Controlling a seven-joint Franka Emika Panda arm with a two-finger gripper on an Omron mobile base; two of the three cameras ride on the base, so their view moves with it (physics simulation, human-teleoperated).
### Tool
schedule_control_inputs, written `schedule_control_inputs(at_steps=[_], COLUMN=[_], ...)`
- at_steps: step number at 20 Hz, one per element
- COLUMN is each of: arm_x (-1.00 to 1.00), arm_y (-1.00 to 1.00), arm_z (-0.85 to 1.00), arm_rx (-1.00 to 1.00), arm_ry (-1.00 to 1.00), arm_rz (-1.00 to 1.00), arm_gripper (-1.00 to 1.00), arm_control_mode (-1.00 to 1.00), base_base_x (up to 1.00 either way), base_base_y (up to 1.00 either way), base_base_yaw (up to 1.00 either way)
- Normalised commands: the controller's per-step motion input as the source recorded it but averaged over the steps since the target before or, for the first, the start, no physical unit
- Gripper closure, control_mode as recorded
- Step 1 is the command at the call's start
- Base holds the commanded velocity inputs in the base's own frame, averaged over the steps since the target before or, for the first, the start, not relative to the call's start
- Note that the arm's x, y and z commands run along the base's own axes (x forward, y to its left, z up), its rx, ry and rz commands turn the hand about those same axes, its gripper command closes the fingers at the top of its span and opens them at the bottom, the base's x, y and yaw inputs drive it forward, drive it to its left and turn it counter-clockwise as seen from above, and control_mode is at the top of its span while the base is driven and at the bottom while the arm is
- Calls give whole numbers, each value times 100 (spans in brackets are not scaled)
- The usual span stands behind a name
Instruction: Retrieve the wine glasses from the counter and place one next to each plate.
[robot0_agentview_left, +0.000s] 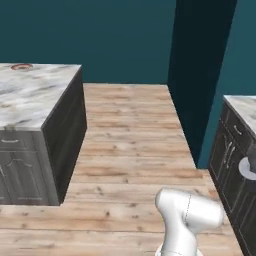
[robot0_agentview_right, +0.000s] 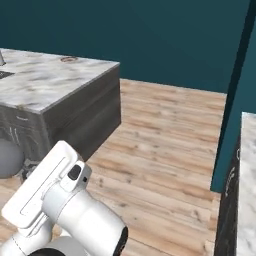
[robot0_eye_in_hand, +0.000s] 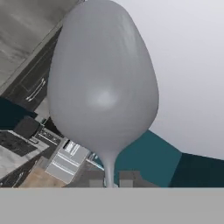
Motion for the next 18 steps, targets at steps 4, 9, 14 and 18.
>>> schedule_control_inputs(at_steps=[4,9,14,18], arm_x=[0,0,0,0], arm_y=[0,0,0,0], arm_z=[0,0,0,0], arm_rx=[0,0,0,0], arm_ry=[0,0,0,0], arm_rz=[0,0,0,0], arm_gripper=[100,100,100,100], arm_control_mode=[100,100,100,100], base_base_x=[84,100,100,100], base_base_y=[-27,-78,-37,-38], base_base_yaw=[57,22,22,29])
